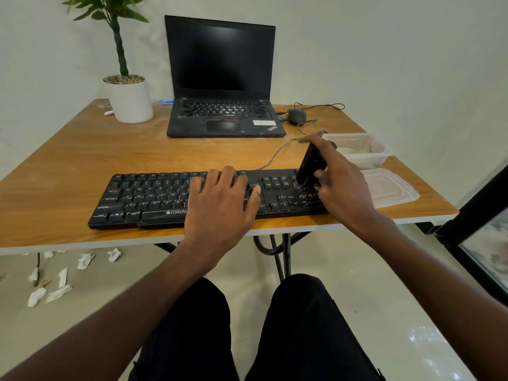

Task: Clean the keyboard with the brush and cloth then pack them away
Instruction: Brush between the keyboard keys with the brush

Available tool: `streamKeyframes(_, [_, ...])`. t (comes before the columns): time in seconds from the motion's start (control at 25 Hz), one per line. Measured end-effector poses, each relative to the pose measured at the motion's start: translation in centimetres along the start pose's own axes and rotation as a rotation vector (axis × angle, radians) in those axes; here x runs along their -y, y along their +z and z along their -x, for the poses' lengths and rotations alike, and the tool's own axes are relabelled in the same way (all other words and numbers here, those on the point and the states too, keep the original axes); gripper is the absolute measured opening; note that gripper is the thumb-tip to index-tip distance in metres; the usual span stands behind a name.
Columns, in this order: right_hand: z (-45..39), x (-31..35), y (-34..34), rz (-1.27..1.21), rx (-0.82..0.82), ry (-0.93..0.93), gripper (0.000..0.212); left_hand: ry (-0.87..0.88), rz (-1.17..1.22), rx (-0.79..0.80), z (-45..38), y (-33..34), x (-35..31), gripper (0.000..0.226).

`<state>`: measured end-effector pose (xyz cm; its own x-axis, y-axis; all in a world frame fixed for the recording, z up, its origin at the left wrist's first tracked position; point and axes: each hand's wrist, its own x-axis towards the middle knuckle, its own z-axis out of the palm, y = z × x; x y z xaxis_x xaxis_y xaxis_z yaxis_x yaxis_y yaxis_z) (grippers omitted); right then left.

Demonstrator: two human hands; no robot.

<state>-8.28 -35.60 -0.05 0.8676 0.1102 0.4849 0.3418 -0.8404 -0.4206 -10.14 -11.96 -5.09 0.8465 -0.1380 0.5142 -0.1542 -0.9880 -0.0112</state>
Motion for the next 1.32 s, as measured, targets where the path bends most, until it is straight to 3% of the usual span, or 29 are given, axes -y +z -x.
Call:
streamKeyframes(0.12, [-0.3,0.1,-0.3,0.104,-0.094,0.040,0.087,0.002,-0.004,0.000,0.0,0.0,0.0,0.051])
streamKeyframes(0.28, [0.0,0.8,0.6,-0.008,0.000,-0.040,0.085,0.000,0.002,0.000,0.1,0.0,0.0,0.051])
streamKeyframes(0.44, [-0.3,0.0,0.1,0.154,-0.111,0.095,0.085,0.004,0.005,0.006,0.0,0.0,0.0,0.052])
streamKeyframes(0.6, [-0.1,0.5,0.4,-0.055,-0.120,0.010,0.079,0.007,0.006,-0.006,0.1,-0.1,0.1,0.051])
streamKeyframes(0.8, [-0.1,-0.1,-0.2,0.202,-0.151,0.094,0.084,0.010,0.008,-0.004,0.0,-0.1,0.0,0.050])
streamKeyframes(0.96, [0.1,-0.5,-0.3,-0.143,-0.100,-0.002,0.077,0.011,0.004,-0.015,0.0,0.0,0.1,0.048])
streamKeyframes(1.12, [-0.3,-1.2,-0.7,0.147,-0.137,0.060,0.086,0.008,0.008,-0.014,0.1,0.0,0.0,0.048])
streamKeyframes(1.2, [-0.4,-1.1,-0.6,0.076,-0.154,0.036,0.085,0.009,0.007,-0.017,0.0,0.0,0.1,0.047])
streamKeyframes(1.32, [-0.3,-0.9,-0.2,-0.053,-0.042,-0.015,0.083,0.007,0.000,-0.020,0.1,-0.1,0.1,0.048])
